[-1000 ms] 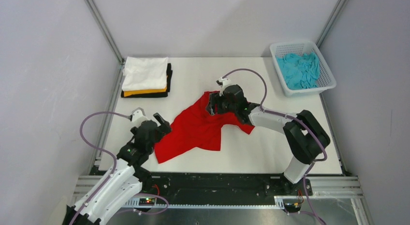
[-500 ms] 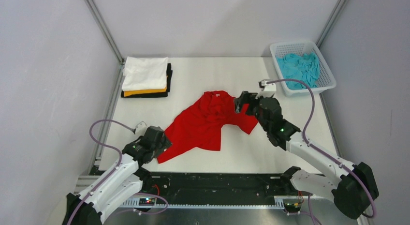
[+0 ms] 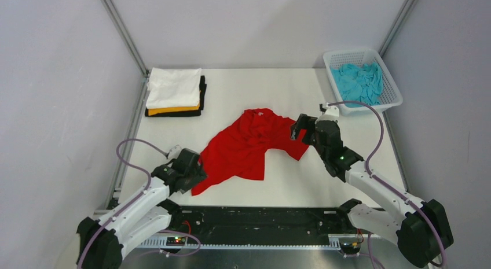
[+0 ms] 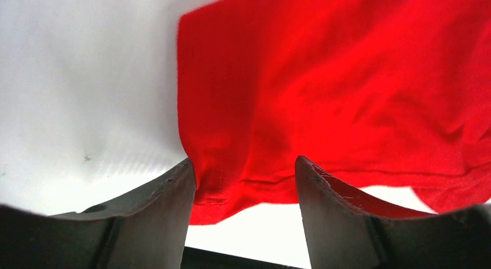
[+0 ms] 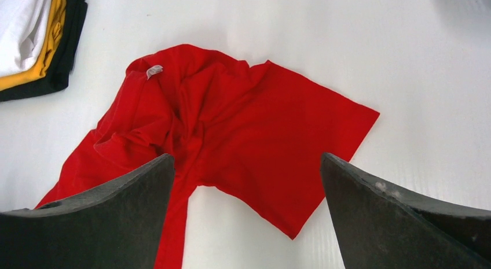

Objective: Fold and stack the t-shirts
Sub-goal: Flatten out the tshirt

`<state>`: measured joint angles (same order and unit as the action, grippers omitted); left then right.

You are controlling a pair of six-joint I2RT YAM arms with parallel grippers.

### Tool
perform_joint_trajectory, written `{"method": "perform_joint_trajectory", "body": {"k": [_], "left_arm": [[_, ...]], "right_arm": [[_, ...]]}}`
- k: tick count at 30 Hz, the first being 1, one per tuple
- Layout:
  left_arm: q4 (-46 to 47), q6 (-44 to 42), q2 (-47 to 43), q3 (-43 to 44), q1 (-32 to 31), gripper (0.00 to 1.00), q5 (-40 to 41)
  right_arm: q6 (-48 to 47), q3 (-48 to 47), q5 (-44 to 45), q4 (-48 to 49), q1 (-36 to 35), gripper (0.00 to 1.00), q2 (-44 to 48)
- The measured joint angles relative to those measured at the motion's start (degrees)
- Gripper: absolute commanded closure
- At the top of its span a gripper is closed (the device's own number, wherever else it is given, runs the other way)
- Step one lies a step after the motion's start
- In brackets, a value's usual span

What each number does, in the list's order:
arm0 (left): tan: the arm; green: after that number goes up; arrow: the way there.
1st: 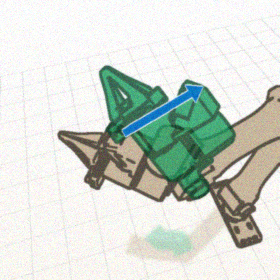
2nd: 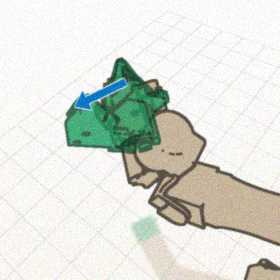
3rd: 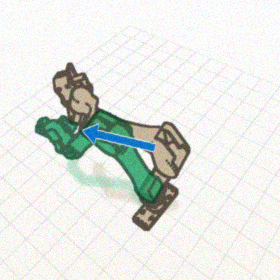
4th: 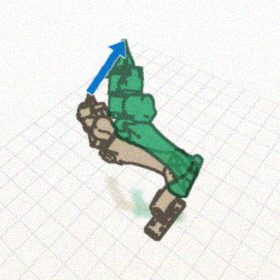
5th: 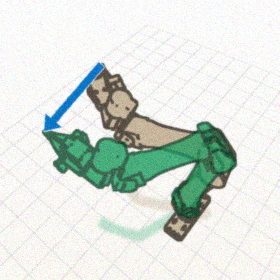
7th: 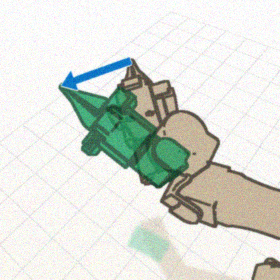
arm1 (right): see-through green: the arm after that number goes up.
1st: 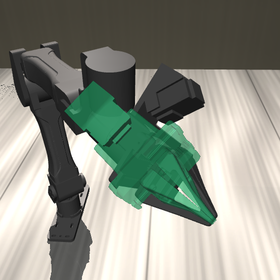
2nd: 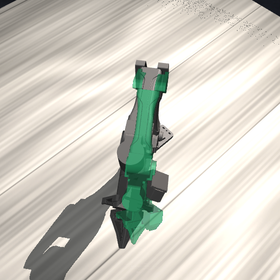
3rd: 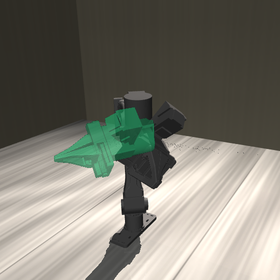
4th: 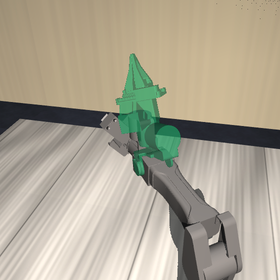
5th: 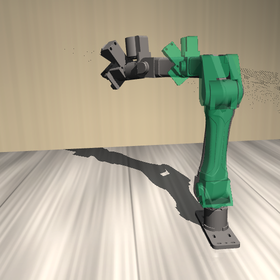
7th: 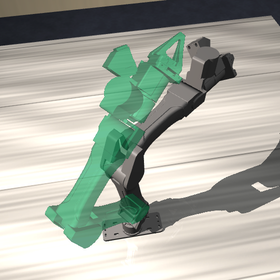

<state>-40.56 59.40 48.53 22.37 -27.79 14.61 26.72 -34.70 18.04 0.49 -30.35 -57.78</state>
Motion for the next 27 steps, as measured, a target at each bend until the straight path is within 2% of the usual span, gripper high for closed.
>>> {"method": "perform_joint_trajectory", "body": {"k": [5, 9, 11, 13, 14, 16, 21, 27], "left_arm": [[0.0, -1.6, 4.5, 1.9, -3.7, 0.36, -2.9], [-0.5, -1.9, 6.4, 2.9, -7.5, 0.45, -3.6], [-0.8, -2.0, 7.2, 3.4, -9.5, 0.57, -3.6], [-1.1, -2.0, 8.5, 3.8, -10.5, 0.74, -3.4], [-1.2, -2.0, 9.1, 4.0, -10.7, 0.92, -3.3], [-1.3, -1.6, 10.8, 4.7, -10.8, 0.99, -3.0], [-1.8, -2.1, 13.7, 6.6, -11.1, 1.0, -2.6], [-2.5, -3.6, 11.0, 6.6, -11.2, 1.0, 0.3]], "right_arm": [[0.3, 0.0, 0.0, -0.2, 1.0, 0.0, 0.0], [0.5, 0.1, 0.0, -0.2, 1.6, 0.0, -0.1], [0.5, 0.2, 0.0, -0.2, 1.8, 0.0, -0.2], [0.6, 0.2, 0.0, -0.2, 2.0, 0.0, -0.5], [0.6, 0.2, -0.1, -0.2, 2.1, 0.0, -0.7], [0.7, 0.2, -0.3, -0.2, 2.3, 0.0, -1.1], [2.1, 0.2, -1.0, -1.7, 2.6, 0.0, -1.9], [4.6, 0.2, -4.1, -6.5, 3.1, 0.04, -5.7]]}}
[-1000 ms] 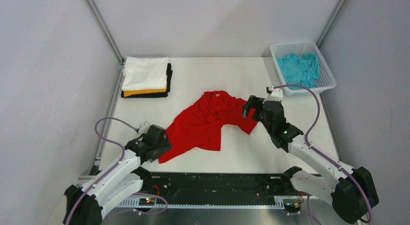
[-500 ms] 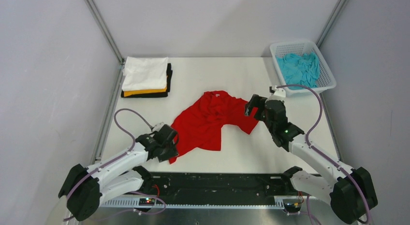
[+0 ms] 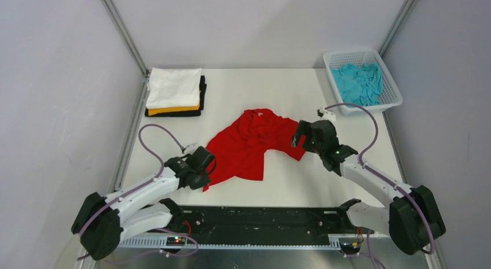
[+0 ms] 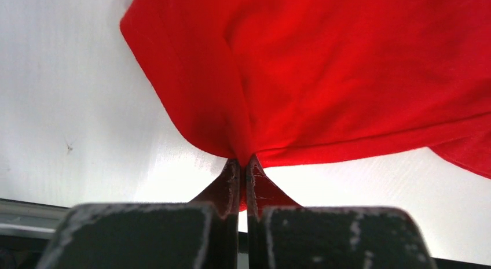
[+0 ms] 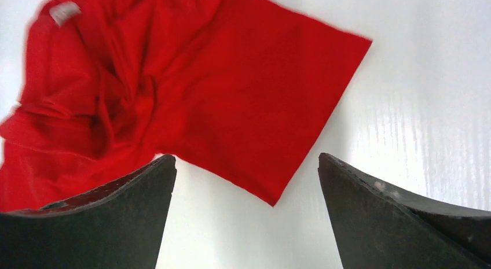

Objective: Fold and stack the t-shirts
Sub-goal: Flatten out the tshirt

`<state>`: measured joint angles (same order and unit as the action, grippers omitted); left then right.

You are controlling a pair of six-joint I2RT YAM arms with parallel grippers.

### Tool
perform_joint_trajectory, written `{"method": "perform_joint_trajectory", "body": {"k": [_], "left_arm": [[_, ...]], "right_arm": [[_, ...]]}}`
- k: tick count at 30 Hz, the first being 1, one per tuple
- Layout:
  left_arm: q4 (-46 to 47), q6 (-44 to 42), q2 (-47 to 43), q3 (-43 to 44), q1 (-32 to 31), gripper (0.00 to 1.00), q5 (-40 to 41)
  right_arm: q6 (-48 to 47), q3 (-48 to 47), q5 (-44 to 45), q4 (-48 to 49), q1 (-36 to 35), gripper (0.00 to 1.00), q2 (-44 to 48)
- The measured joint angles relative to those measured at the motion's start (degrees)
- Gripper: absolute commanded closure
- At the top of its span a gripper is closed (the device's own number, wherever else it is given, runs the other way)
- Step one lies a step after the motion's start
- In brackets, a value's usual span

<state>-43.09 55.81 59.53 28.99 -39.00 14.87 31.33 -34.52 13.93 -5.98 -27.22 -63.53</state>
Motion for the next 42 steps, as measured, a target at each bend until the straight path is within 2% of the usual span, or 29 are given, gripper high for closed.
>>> {"method": "perform_joint_trajectory", "body": {"k": [5, 14, 25, 27, 29, 30, 32, 34, 38, 42], "left_arm": [[-0.9, -2.0, -6.4, 1.4, 0.0, 1.0, 1.9], [-0.3, -3.8, -15.4, 3.3, 0.0, 1.0, 5.1], [1.9, -4.9, -16.7, 5.4, -0.1, 1.0, 9.1], [1.9, -4.9, -16.5, 6.0, -0.1, 1.0, 9.8], [2.1, -4.9, -16.4, 6.3, -0.1, 1.0, 10.6], [2.1, -4.9, -16.5, 6.4, -0.1, 1.0, 11.1], [2.2, -5.1, -16.5, 6.4, -0.1, 1.0, 12.1], [2.1, -5.5, -16.8, 6.5, -0.1, 1.0, 13.2], [1.8, -7.0, -17.8, 8.8, 0.4, 1.0, 15.8], [1.9, -9.1, -18.9, 14.0, 1.8, 1.0, 19.0]], "right_arm": [[-0.1, -2.0, -1.6, -4.5, -0.2, 0.09, -6.3], [-0.3, -13.0, 1.7, -10.1, 1.3, 0.17, -21.7], [-0.7, -19.1, 1.2, -9.0, 5.6, 0.25, -33.0], [-1.0, -20.0, 1.1, -8.6, 5.3, 0.3, -33.9], [-1.3, -21.0, 1.2, -8.5, 5.1, 0.51, -35.0], [-1.5, -21.6, 1.2, -8.4, 5.0, 0.7, -35.5], [-1.6, -22.5, 1.2, -8.2, 4.9, 0.89, -36.5], [-1.7, -22.9, 1.5, -7.9, 4.9, 1.0, -37.0], [-2.7, -23.2, 3.9, -9.0, 4.9, 1.0, -35.7], [-4.8, -23.3, 6.5, -10.2, 5.6, 1.0, -26.6]]}}
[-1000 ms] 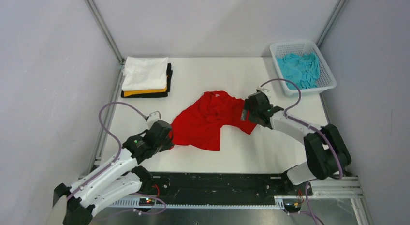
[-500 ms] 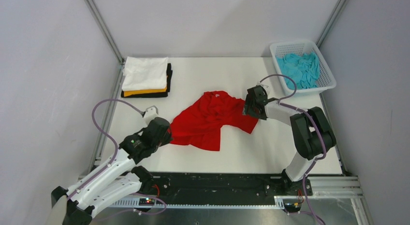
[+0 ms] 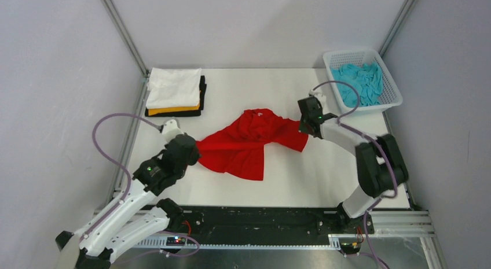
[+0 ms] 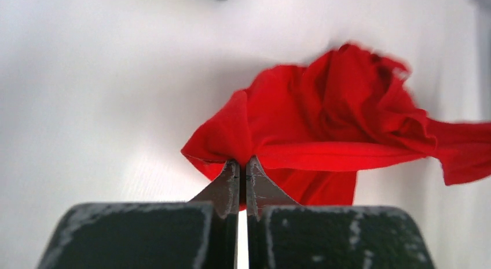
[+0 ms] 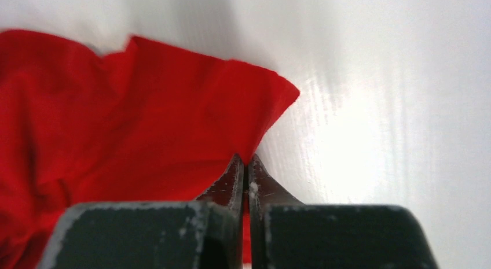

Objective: Fold and stack the t-shirts
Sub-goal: Flatten out the tshirt

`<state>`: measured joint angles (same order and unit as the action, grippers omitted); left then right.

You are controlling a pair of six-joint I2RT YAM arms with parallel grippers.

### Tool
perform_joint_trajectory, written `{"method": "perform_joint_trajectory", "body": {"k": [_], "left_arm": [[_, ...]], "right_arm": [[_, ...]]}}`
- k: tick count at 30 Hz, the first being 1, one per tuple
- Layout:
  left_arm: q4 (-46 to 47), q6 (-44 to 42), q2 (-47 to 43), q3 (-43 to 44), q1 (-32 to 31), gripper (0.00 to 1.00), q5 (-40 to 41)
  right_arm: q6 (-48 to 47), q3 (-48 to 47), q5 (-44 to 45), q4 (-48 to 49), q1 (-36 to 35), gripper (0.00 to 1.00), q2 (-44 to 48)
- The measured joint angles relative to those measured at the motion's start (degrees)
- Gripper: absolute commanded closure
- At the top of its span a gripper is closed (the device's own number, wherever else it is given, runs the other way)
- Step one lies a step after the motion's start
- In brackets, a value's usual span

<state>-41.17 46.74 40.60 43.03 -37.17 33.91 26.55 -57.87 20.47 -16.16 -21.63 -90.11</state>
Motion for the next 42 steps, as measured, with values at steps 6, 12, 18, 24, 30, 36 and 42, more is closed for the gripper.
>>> {"method": "perform_joint_trajectory", "body": {"k": [6, 12, 18, 24, 30, 36, 42], "left_arm": [[0.3, -4.3, -4.4, 10.1, 0.9, 1.0, 5.4], [1.1, -9.3, -9.9, 20.9, 0.9, 1.0, 5.7], [3.2, -13.2, -12.6, 30.1, 0.9, 1.0, -2.0], [3.5, -15.3, -12.9, 37.6, 0.9, 1.0, -12.8], [3.5, -15.9, -13.4, 44.0, 1.0, 1.0, -22.4], [3.5, -16.5, -12.5, 49.7, 1.0, 1.0, -29.0], [3.9, -17.9, -9.1, 52.2, 1.0, 1.0, -28.4]], "right_arm": [[-3.6, -2.6, 1.3, 1.6, 2.6, 1.0, 21.6], [-6.8, -6.8, -1.1, 2.4, 3.1, 1.0, 37.4], [-8.4, -14.4, -7.3, 0.2, 3.1, 1.0, 46.9], [-9.1, -26.5, -13.4, -5.1, 3.4, 1.0, 52.2], [-10.1, -42.8, -19.8, -11.1, 3.9, 1.0, 52.4], [-10.4, -51.8, -24.4, -15.4, 6.2, 1.0, 51.8], [-11.7, -54.7, -25.6, -16.0, 9.4, 1.0, 50.2]]}}
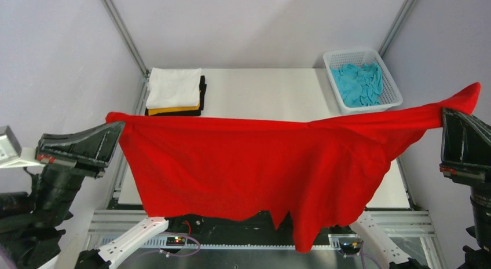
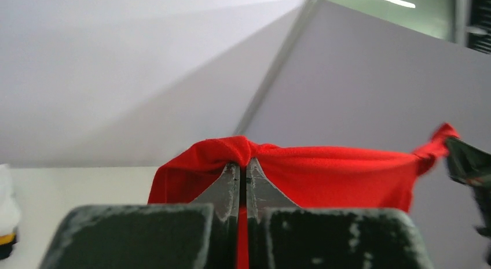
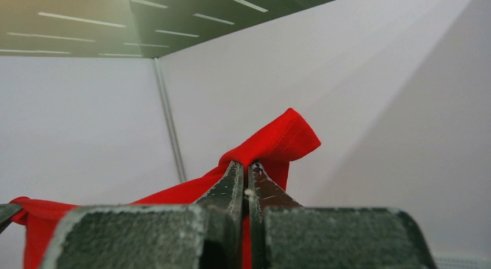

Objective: Fold and stack the t-shirts
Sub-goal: Flatten out the tshirt

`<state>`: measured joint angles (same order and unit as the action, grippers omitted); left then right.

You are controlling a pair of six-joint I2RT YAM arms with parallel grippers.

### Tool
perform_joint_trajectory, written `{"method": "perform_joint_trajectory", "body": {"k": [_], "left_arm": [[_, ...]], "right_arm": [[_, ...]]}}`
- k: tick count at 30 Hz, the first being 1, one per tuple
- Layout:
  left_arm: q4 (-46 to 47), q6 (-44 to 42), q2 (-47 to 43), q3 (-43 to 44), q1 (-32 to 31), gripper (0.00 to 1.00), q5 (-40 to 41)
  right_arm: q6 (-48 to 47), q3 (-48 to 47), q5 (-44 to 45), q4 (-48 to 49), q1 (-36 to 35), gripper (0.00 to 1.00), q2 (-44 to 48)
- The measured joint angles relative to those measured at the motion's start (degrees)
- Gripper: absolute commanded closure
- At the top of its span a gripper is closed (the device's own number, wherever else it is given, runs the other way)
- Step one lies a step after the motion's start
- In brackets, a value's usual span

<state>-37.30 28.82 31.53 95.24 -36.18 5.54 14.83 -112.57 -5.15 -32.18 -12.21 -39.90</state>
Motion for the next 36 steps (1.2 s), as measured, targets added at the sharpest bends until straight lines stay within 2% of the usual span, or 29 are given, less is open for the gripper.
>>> {"method": "perform_joint_trajectory", "body": {"k": [4, 10, 14, 18, 21, 27, 36], "left_arm": [[1.1, -1.0, 3.4, -2.8, 0.1, 1.0, 7.2], [2.7, -0.6, 15.3, -15.2, 0.4, 1.0, 28.1], [2.8, 1.3, 25.6, -24.3, 3.1, 1.0, 35.7], [2.8, 3.6, 31.7, -31.6, 6.8, 1.0, 36.8], [4.2, 4.7, 34.5, -33.7, 8.4, 1.0, 36.8], [9.7, 5.1, 41.3, -33.5, 11.3, 1.0, 35.7], [12.8, 5.2, 55.3, -27.2, 14.9, 1.0, 33.0]], "right_arm": [[-1.8, 4.4, 2.9, 2.1, 0.3, 1.0, -1.4], [-4.4, 25.2, 8.9, 9.7, 0.3, 1.0, -4.7], [-5.1, 37.0, 10.0, 10.6, 0.3, 1.0, -10.2], [-4.9, 44.5, 10.3, 11.2, 0.3, 1.0, -13.6], [-4.5, 48.6, 10.5, 13.5, 0.3, 1.0, -13.8], [-4.4, 49.4, 12.0, 19.6, 0.5, 1.0, -18.0], [-4.6, 49.5, 12.8, 28.6, 2.0, 1.0, -31.7]]}}
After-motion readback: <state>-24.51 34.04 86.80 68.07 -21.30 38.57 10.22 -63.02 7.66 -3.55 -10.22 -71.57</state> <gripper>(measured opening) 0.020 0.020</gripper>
